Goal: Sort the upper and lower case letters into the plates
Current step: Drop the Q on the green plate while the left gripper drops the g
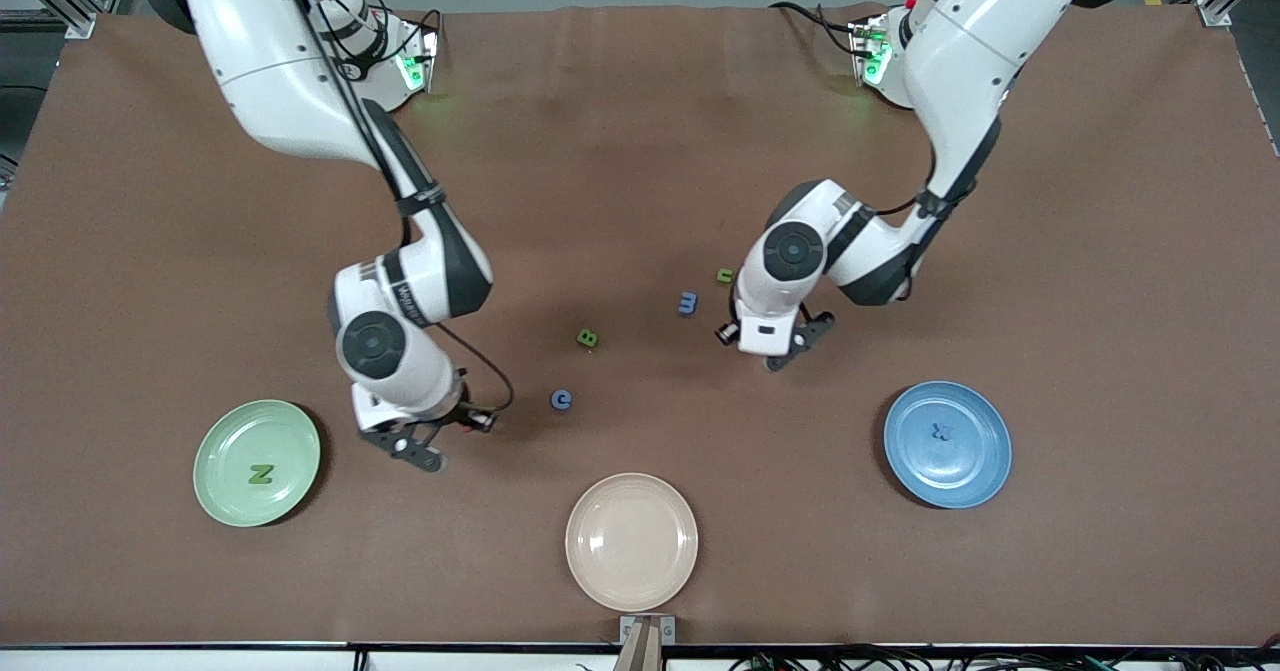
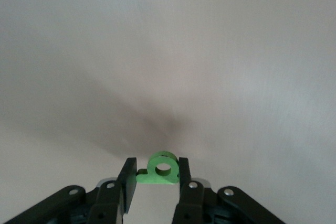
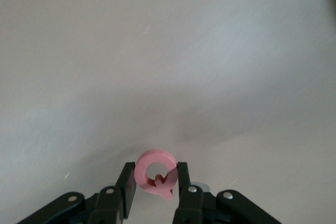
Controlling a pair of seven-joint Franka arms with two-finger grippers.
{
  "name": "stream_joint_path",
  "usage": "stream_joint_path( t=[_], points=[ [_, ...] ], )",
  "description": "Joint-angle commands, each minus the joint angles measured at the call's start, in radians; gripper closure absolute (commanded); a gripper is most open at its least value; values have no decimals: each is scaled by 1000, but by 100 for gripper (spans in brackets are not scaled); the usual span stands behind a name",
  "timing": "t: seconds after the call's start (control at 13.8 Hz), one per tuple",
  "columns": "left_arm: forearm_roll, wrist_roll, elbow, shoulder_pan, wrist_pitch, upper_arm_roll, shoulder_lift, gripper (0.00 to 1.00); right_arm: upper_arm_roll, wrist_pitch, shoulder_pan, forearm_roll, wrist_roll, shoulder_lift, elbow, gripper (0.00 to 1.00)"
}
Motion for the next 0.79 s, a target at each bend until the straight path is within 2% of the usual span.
stream_joint_path(
  t=[0.0, 0.36, 0.58, 0.65, 0.72],
  points=[
    [30, 211, 15, 137, -99, 6, -74, 99, 16, -23, -106, 6, -150, -9, 14, 98],
    [37, 549, 57, 346, -102, 6, -58, 97, 16, -20, -282, 9, -501, -8, 14, 98],
    [108, 635, 74, 410, -96, 7, -11, 88, 16, -16, -354, 6, -671, 0, 14, 96],
    [114, 637, 77, 424, -88, 7, 4, 80, 16, -13, -368, 6, -710, 1, 14, 95],
    [115, 645, 90, 430, -88, 6, 12, 61, 16, -11, -373, 4, -721, 3, 14, 88]
  ],
)
